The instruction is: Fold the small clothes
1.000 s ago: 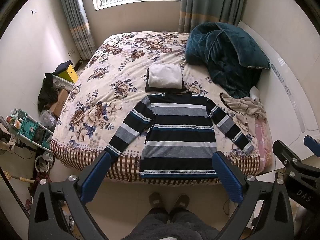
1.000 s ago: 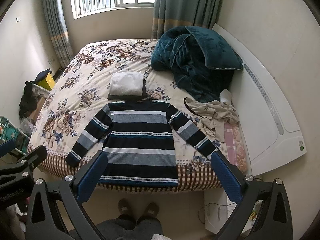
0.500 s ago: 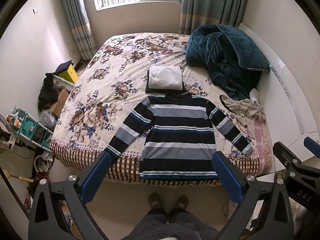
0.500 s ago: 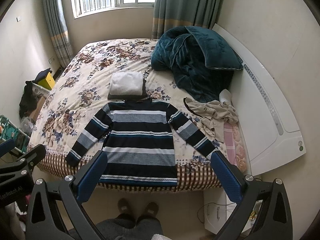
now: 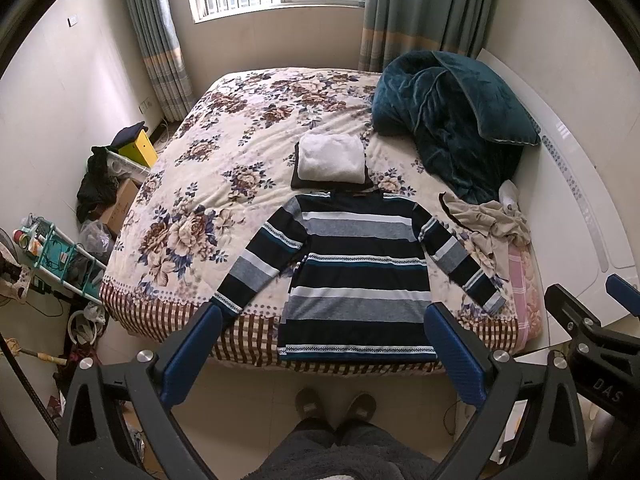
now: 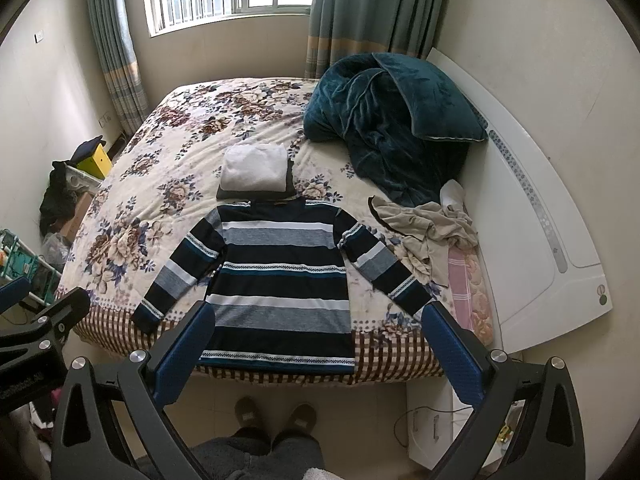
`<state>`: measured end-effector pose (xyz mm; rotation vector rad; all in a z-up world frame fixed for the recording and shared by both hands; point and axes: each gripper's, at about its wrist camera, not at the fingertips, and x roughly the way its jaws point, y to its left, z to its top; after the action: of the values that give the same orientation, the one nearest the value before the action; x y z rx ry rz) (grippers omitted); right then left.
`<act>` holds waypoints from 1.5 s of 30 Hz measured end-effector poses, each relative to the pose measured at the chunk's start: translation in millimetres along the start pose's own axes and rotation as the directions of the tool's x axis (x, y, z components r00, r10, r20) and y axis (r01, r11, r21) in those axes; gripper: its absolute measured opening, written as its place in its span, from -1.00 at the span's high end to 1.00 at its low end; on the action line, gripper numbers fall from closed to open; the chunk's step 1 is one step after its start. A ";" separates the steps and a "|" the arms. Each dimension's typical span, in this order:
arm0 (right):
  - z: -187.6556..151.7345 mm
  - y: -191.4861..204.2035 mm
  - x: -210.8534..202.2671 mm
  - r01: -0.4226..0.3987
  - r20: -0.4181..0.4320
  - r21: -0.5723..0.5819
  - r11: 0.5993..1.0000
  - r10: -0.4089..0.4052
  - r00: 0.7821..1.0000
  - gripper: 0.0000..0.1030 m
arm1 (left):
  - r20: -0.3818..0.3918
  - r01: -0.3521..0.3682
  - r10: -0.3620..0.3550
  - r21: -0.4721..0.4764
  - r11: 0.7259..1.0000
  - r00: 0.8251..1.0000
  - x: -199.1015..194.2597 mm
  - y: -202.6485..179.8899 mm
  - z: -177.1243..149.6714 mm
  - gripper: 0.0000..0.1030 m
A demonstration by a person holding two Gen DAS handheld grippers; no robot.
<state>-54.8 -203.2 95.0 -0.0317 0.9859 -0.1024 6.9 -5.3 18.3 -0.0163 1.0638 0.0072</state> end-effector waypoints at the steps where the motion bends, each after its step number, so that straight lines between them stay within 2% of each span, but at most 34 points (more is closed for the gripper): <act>1: 0.0 0.2 0.0 0.000 0.001 0.001 1.000 0.000 1.000 -1.00 | 0.001 0.000 0.000 0.001 1.000 1.000 0.1 0.1 -0.4 -1.00; 38: 5.4 7.3 -5.3 -0.003 -0.003 -0.002 1.000 0.003 1.000 -1.00 | 0.016 -0.002 0.002 -0.001 1.000 1.000 -1.1 0.5 -1.7 -1.00; 41: 6.2 9.8 -2.4 0.001 -0.014 0.017 1.000 -0.001 1.000 -1.00 | 0.038 -0.020 0.020 0.003 1.000 0.999 7.8 -4.2 7.7 -1.00; 45: 3.8 0.9 27.0 0.028 -0.049 0.081 0.996 -0.024 0.999 -1.00 | 0.062 -0.055 0.054 0.022 0.998 0.997 42.3 -11.5 31.0 -1.00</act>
<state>-36.8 -205.1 74.6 0.0326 1.0284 -0.1681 54.8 -16.4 -3.5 0.0345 1.0025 0.0441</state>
